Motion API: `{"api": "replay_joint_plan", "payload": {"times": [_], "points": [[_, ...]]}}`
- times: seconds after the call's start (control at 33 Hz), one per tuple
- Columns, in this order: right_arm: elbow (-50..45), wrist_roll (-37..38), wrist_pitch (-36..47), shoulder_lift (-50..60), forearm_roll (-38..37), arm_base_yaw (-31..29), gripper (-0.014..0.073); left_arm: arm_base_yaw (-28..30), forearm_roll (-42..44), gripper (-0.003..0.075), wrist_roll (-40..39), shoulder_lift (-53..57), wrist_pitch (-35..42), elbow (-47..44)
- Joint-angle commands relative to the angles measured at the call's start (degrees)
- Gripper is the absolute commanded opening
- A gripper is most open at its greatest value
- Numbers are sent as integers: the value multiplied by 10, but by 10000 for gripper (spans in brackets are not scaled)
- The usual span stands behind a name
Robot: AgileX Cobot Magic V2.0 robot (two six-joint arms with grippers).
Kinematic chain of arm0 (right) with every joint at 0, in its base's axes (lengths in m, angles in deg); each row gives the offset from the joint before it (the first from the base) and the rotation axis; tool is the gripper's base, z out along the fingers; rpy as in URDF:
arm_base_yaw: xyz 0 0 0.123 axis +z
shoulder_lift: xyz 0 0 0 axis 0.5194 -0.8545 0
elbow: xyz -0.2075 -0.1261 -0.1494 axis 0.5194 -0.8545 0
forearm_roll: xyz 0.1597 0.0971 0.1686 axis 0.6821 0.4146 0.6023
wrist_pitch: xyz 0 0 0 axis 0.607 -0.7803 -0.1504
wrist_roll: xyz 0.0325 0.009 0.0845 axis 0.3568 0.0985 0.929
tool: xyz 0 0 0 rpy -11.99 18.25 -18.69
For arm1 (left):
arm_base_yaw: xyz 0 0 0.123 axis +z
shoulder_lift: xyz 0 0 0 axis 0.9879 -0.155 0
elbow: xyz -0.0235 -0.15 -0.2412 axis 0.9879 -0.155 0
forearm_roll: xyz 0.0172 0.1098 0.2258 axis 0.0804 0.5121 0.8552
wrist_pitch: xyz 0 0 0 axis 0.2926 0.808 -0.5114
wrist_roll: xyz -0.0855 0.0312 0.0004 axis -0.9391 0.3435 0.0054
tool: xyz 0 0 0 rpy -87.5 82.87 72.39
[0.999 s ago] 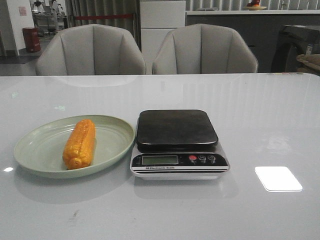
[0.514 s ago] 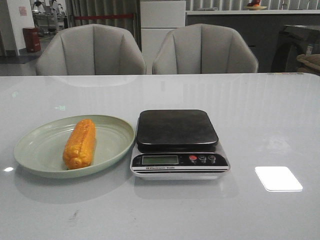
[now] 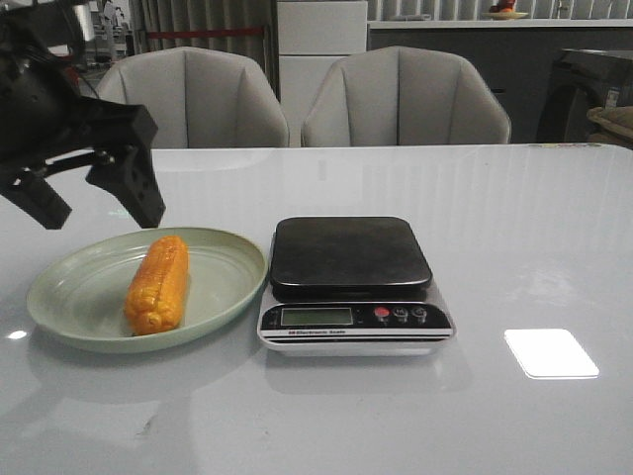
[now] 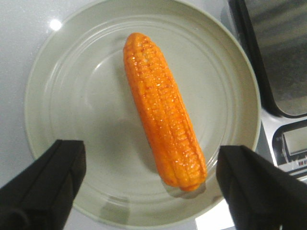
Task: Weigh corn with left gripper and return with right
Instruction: 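Lower the left gripper onto the orange corn cob and grasp it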
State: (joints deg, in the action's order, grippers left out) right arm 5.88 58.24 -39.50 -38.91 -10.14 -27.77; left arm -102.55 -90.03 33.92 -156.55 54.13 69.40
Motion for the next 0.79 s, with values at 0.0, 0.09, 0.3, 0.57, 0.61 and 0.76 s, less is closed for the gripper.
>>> {"api": "replay_joint_plan", "payload": {"times": [0.0, 0.09, 0.3, 0.57, 0.61, 0.76], "points": [[-6, -7, 49, 12, -1, -2, 155, -4, -10, 619, -5, -9, 22, 31], [-6, -7, 49, 12, -1, -2, 155, -4, -16, 618, -5, -35, 16, 43], [-6, -7, 49, 12, -1, -2, 155, -8, -39, 580, -4, -83, 15, 58], [-6, -7, 49, 12, -1, -2, 155, -29, -39, 382, -4, -117, 15, 78], [-6, -7, 49, 12, -1, -2, 155, -31, -39, 341, -4, -117, 15, 81], [-6, -7, 49, 12, -1, -2, 155, -39, -40, 204, -4, -117, -2, 120]]}}
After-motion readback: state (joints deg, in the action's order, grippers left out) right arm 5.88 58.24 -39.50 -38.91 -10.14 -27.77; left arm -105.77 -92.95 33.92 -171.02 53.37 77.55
